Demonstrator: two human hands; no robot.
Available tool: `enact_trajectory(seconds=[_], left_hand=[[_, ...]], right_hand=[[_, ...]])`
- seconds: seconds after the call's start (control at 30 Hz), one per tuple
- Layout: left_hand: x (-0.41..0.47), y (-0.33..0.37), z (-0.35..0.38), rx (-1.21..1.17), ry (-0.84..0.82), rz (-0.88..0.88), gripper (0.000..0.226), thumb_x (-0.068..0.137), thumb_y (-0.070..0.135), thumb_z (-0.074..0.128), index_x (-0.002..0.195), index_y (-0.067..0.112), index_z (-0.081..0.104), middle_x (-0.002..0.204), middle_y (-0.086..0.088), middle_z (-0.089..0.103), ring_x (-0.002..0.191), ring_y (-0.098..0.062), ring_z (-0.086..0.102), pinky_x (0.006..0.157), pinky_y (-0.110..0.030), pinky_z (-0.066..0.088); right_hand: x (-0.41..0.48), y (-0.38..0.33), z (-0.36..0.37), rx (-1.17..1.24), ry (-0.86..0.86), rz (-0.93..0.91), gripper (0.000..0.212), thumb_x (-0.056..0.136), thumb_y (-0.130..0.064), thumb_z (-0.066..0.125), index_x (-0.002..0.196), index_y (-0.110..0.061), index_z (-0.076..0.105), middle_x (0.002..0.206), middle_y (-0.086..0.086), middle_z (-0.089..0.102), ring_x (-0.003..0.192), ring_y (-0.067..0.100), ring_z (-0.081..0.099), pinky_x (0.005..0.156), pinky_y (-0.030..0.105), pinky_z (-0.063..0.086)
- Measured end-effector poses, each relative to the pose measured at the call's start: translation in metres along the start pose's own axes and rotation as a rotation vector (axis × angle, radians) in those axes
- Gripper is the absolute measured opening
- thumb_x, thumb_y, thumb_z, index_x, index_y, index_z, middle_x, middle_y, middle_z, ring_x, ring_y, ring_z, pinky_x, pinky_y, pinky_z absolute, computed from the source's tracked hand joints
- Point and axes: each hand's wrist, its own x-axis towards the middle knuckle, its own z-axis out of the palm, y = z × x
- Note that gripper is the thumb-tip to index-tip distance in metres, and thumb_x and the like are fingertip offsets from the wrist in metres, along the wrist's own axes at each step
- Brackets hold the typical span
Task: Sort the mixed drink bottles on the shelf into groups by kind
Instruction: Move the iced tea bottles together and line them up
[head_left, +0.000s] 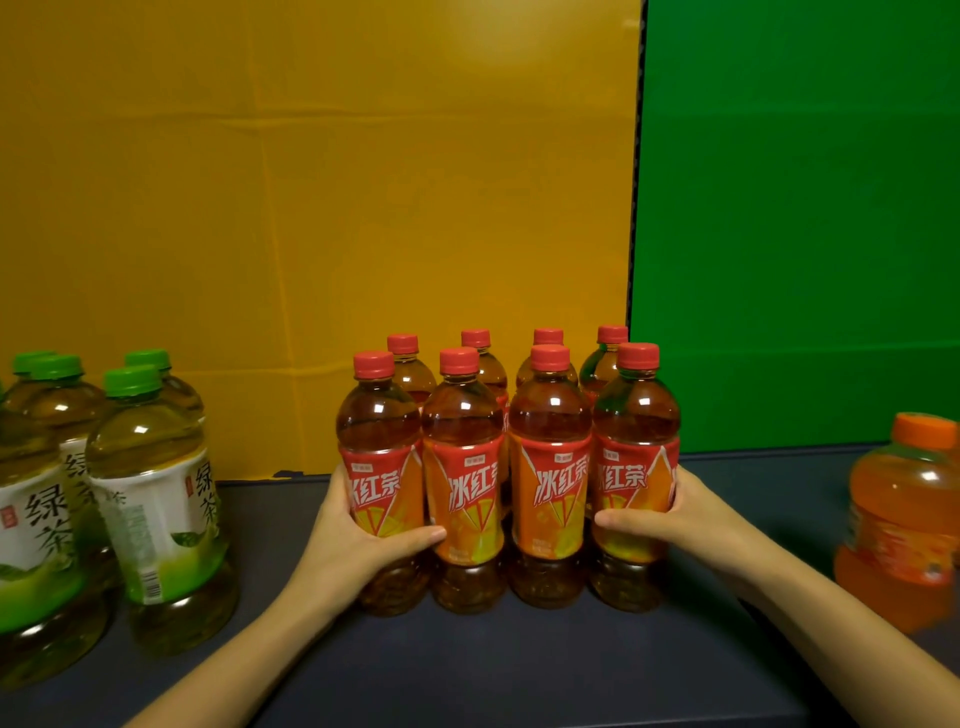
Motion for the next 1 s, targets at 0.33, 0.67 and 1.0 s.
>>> enact_trajectory(seconds=[0.33,0.67,1.0], left_hand=[[0.0,0.004,-0.019,-0.013,-0.239,-0.091,0.092,0.046,0.041,0.087,0.122,0.041,0.035,0.115,0.016,0.056,0.094,0.015,0.059,0.067,-0.007,0.05],[0.01,0.012,-0.026,-0.271,-0.093,-0.15,0.063,0.074,0.072,0.043,0.12,0.029,0.049,0.102,0.018,0.068,0.111,-0.004,0.058,0.096,-0.025,0.038],[0.049,0.006,-0.015,-0.268,-0.045,-0.346,0.039,0.099,0.024,0.028,0.075,0.011,0.056,0.057,0.0,0.069,0.05,-0.007,0.066,0.048,-0.022,0.053]], right_hand=[[-0.01,0.001,-0.008,-0.034,-0.046,0.047,0.09,0.041,-0.04,0.089,0.118,-0.035,0.042,0.11,-0.011,0.065,0.094,0.0,0.066,0.066,0.013,0.053],[-0.004,-0.016,-0.023,0.036,0.095,0.045,0.142,0.0,-0.08,0.069,0.129,-0.026,0.044,0.141,0.01,0.046,0.115,0.013,0.057,0.092,0.029,0.043],[0.047,-0.005,-0.022,0.056,0.129,0.108,0.025,0.095,-0.028,0.039,0.083,-0.017,0.058,0.087,0.005,0.065,0.079,0.015,0.064,0.076,0.032,0.05]])
